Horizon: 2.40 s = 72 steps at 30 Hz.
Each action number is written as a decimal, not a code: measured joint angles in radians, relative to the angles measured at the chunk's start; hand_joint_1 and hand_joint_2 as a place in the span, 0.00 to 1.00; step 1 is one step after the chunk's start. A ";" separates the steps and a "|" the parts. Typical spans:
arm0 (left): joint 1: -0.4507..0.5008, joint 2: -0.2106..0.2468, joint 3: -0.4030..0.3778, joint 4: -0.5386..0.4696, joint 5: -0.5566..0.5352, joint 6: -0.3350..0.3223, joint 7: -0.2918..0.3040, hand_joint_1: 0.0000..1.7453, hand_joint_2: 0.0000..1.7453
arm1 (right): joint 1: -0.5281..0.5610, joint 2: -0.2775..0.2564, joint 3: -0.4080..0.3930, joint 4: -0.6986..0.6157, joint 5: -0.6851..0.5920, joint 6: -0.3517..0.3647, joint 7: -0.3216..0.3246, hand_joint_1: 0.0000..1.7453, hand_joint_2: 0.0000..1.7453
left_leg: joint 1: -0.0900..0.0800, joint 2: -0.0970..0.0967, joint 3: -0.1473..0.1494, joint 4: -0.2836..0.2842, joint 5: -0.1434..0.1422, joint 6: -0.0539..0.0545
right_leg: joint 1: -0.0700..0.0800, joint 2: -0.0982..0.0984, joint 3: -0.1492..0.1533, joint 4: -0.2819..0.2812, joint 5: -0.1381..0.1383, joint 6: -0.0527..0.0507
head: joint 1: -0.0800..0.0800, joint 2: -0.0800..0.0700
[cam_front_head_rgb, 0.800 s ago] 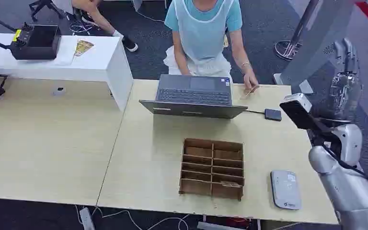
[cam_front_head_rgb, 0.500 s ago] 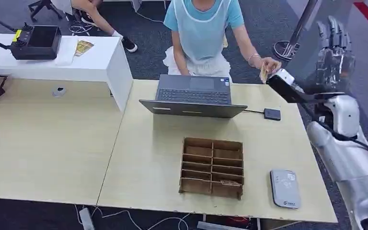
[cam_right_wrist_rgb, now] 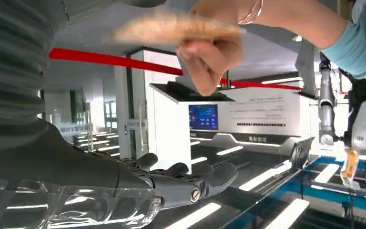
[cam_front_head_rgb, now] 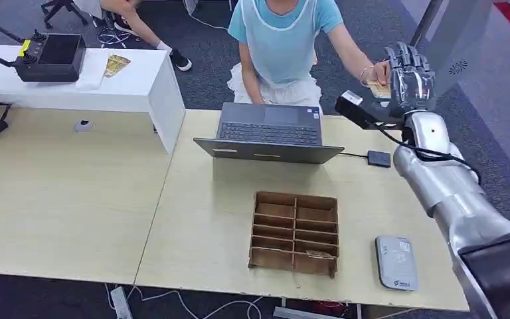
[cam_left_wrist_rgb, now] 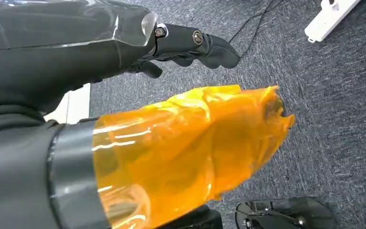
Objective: Pass the card to the sensor for recognition and then transmit it.
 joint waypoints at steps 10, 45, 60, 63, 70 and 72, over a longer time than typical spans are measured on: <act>0.001 0.000 0.000 0.000 0.000 -0.002 -0.006 0.00 0.00 | -0.036 0.023 0.011 0.083 -0.042 0.006 -0.005 1.00 1.00 | 0.000 0.000 0.000 0.000 0.000 0.000 | 0.000 0.000 0.000 0.000 0.000 0.000 | 0.000 0.000; 0.004 -0.005 0.000 0.000 0.000 0.008 -0.026 0.00 0.00 | 0.278 0.052 -0.343 -0.175 -1.099 0.172 -0.527 1.00 1.00 | 0.000 -0.002 0.000 0.000 0.000 0.000 | 0.000 -0.002 -0.001 -0.001 0.000 0.000 | 0.000 0.000; 0.023 0.000 0.003 0.000 0.000 0.042 0.040 0.00 0.00 | 0.987 -0.092 -0.816 -0.810 -1.598 0.739 -0.607 1.00 1.00 | 0.000 -0.011 -0.002 0.000 -0.006 0.002 | 0.000 -0.012 0.001 -0.003 -0.007 0.001 | 0.000 0.000; 0.023 0.000 0.003 0.000 0.000 0.042 0.056 0.00 0.00 | 1.106 -0.078 -0.889 -0.908 -1.600 0.815 -0.598 1.00 1.00 | 0.000 -0.010 -0.002 0.000 -0.006 0.002 | 0.000 -0.011 0.001 -0.002 -0.008 0.000 | 0.000 0.000; 0.024 0.000 0.003 0.000 0.000 0.043 0.090 0.00 0.00 | 1.274 -0.007 -0.959 -1.041 -1.485 0.893 -0.533 1.00 1.00 | 0.000 -0.008 -0.001 0.000 -0.006 0.001 | 0.000 -0.009 0.001 -0.002 -0.008 0.000 | 0.000 0.000; 0.024 0.002 0.005 0.000 0.000 0.043 0.095 0.00 0.00 | 1.309 0.010 -0.965 -1.059 -1.458 0.893 -0.514 1.00 1.00 | 0.000 -0.008 0.000 0.000 -0.006 0.001 | 0.000 -0.008 0.002 -0.002 -0.008 0.001 | 0.000 0.000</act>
